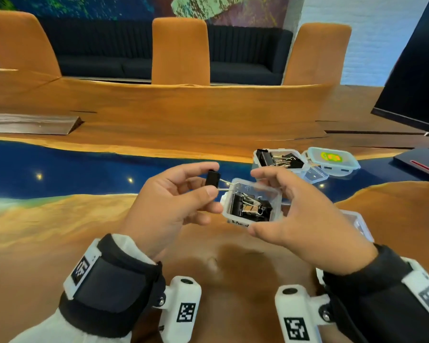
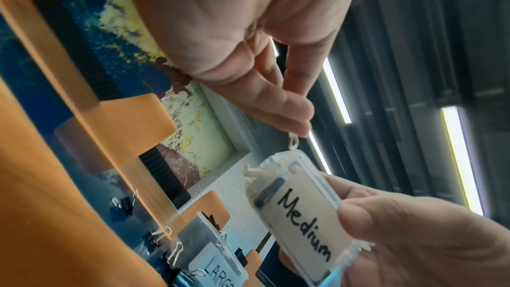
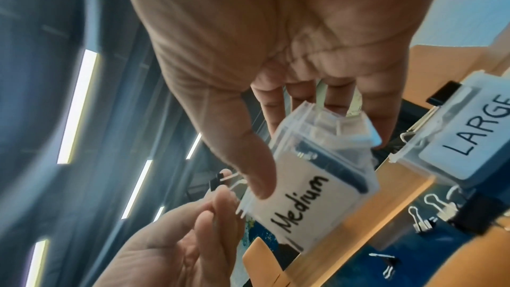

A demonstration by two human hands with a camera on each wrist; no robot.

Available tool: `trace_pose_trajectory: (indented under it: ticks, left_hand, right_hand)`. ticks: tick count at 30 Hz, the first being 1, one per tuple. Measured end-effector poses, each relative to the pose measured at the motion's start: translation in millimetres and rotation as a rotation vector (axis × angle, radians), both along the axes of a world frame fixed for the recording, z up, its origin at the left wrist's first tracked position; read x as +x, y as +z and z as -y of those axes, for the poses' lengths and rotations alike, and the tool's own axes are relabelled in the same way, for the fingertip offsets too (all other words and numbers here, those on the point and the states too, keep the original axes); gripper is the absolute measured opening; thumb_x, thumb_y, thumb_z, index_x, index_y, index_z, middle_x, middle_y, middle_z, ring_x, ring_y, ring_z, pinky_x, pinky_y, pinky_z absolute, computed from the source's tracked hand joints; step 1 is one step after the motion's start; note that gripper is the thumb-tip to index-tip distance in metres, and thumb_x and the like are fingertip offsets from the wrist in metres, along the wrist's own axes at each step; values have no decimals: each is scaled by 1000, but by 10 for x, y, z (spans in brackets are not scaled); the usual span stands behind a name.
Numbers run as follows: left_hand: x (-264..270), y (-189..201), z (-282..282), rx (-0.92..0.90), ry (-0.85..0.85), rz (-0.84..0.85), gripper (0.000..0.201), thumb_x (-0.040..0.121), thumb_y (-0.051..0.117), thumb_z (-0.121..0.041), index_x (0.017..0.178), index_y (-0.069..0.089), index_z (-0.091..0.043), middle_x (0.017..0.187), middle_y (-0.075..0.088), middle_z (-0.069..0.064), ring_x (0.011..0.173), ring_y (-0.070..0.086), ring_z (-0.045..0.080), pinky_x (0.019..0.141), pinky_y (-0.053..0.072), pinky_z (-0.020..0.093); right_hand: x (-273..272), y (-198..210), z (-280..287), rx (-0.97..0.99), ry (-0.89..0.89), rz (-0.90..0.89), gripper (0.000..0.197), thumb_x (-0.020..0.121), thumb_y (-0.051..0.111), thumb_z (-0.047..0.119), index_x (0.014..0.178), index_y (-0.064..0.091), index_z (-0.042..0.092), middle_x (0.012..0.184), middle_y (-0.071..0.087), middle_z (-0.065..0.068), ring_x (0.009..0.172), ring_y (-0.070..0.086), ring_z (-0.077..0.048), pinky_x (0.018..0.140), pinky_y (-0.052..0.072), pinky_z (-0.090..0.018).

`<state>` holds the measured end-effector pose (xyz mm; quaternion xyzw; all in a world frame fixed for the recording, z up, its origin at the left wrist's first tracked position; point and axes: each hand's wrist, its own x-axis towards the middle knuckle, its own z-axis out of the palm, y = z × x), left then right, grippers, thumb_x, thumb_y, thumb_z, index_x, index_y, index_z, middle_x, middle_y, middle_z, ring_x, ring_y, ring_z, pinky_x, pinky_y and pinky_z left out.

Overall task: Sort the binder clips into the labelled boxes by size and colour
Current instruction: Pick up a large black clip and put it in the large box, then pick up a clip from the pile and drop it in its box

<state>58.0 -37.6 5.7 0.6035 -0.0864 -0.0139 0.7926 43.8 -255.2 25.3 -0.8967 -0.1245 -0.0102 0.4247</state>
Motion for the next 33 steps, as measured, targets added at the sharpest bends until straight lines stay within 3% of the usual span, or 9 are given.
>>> trace_pose_trajectory:
  ticks: [2,5,10,13,18,23,26,29,33]
  left_hand:
    - [1,-15,24,200,34,65,32,79,78,-6,104,79,-26,77,69,0,66,69,21,49,51,23]
    - [7,-32,54,348,50,141,35,67,86,-28,101,79,-30,81,71,-5,68,58,11,56,46,18]
    - [70,-85,20,584,10,111,49,57,89,-51,104,75,-50,83,55,-10,66,48,6,72,41,22]
    - [69,-104,11,523,-118,1,72,48,93,-52,115,67,-57,102,56,-7,73,53,10,85,52,34]
    - [102,-156,23,392,-51,-86,46,64,81,-46,109,74,-42,114,62,0,86,62,9,78,53,29]
    - [101,-280,103,390,-203,-166,46,69,83,-30,113,72,-32,117,71,8,104,71,33,96,55,56]
    - [95,-300,83,359,-237,-178,49,73,80,-40,120,70,-32,121,71,7,110,68,36,98,52,59]
    - [120,-280,34,319,-176,-182,47,81,81,-43,124,69,-28,126,68,10,114,66,35,99,53,54]
    - [120,-260,26,288,-128,-204,47,74,69,-40,117,72,-23,120,71,6,100,70,17,89,56,39]
  right_hand:
    - [-10,-59,9,-3,8,-13,81,68,88,23,134,47,41,125,55,24,119,52,5,98,52,-24]
    - [-25,-106,4,8,28,-44,80,69,88,23,134,45,41,126,54,26,118,51,10,92,48,-7]
    - [-40,-128,8,10,51,-73,82,69,88,26,134,43,46,124,52,27,119,53,4,98,51,-21]
    - [-31,-138,27,8,61,-86,82,68,88,26,133,43,47,122,52,29,114,50,15,89,49,-9]
    - [-46,-148,49,16,60,-95,81,67,89,25,132,46,48,120,55,27,114,54,10,93,51,-14]
    - [-73,-127,-10,28,102,-101,80,68,89,20,132,48,43,120,54,25,109,52,16,77,49,-5]
    - [-78,-97,-12,-50,99,-76,78,70,87,26,134,47,45,127,52,28,116,49,14,83,40,3]
    - [-62,77,95,-131,68,-12,76,73,85,30,137,47,44,129,52,32,120,44,18,94,36,2]
    - [159,500,421,-278,-30,59,70,74,84,33,135,50,42,121,56,30,96,43,33,73,32,9]
